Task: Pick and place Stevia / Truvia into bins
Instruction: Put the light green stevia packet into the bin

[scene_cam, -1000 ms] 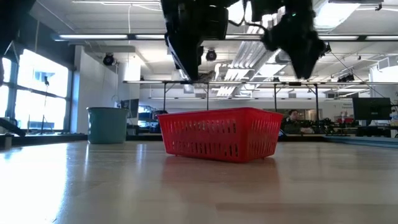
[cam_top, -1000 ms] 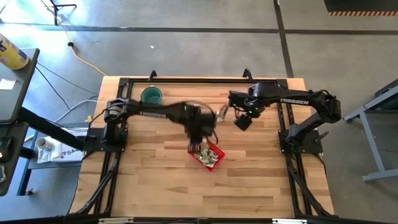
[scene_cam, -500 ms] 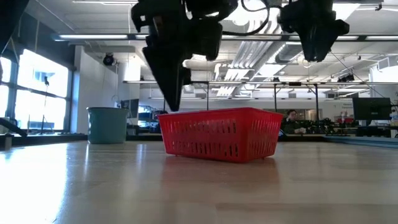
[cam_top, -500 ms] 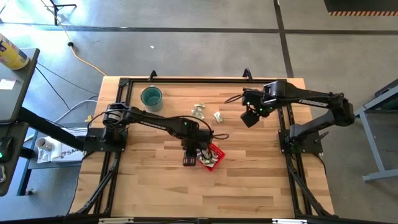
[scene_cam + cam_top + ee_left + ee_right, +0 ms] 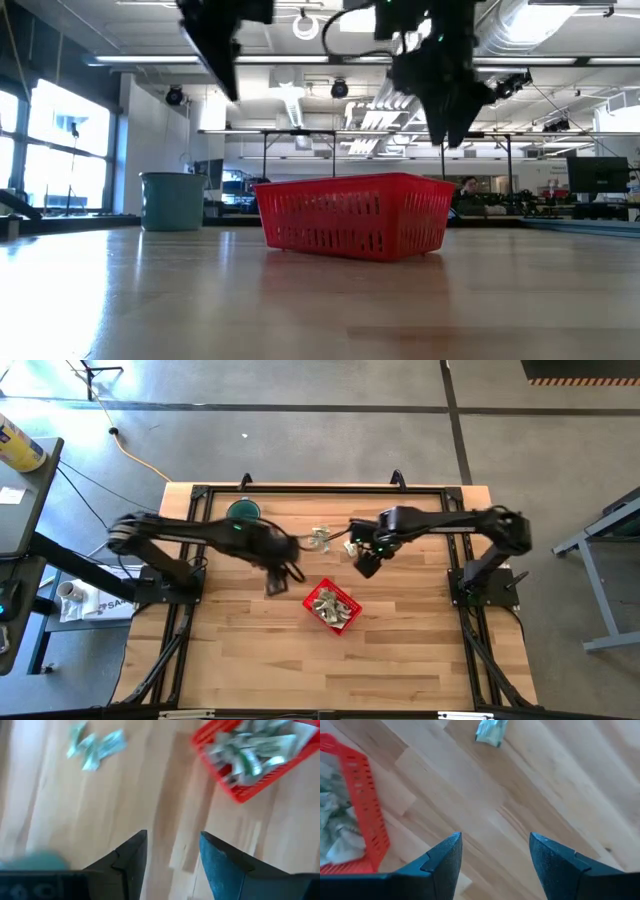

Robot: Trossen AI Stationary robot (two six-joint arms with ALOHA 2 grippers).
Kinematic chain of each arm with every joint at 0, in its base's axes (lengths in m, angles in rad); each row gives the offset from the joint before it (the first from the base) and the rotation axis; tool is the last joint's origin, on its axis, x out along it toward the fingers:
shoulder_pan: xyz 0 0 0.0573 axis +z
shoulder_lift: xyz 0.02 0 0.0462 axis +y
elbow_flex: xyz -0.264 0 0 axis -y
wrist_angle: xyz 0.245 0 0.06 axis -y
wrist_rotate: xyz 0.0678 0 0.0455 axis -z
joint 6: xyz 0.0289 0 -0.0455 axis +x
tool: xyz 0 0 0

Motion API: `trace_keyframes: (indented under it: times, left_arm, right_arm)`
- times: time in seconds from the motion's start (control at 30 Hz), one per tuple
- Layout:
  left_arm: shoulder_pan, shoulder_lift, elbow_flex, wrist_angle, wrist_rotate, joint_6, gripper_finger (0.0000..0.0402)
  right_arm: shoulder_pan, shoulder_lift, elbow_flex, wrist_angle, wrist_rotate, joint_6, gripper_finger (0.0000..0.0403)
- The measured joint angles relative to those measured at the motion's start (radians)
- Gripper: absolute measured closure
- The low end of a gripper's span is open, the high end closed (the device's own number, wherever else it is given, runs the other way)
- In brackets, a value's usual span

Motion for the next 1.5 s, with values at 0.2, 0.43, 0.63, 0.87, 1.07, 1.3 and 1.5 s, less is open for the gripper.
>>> trace_keyframes:
  times: [0.2,0.43,0.63,0.87,1.07,1.3,1.5]
  left_arm:
    - [0.057,-0.241,-0.227,-0.003,-0.003,-0.176,0.0187]
    - [0.061,-0.402,-0.397,-0.003,0.011,-0.361,0.0192]
    - [0.061,-0.437,-0.425,0.000,0.007,-0.394,0.0196]
    - [0.061,-0.437,-0.426,0.032,0.001,-0.389,0.0197]
    - [0.061,-0.437,-0.426,0.039,-0.001,-0.388,0.0197]
    - [0.061,-0.436,-0.426,0.038,-0.003,-0.386,0.0197]
    - [0.061,-0.436,-0.426,0.027,-0.009,-0.372,0.0197]
  right_arm:
    - [-0.027,0.160,0.000,0.119,-0.026,-0.002,0.0180]
    - [-0.089,0.252,0.000,0.284,0.013,0.021,0.0180]
    - [-0.151,0.325,0.000,0.391,-0.011,0.060,0.0180]
    - [-0.129,0.390,0.003,0.431,0.055,0.111,0.0186]
    - [-0.106,0.398,0.005,0.424,0.054,0.106,0.0267]
    - [-0.062,0.365,0.000,0.398,0.002,0.041,0.0386]
    - [0.049,0.205,0.066,0.443,-0.006,0.011,0.0397]
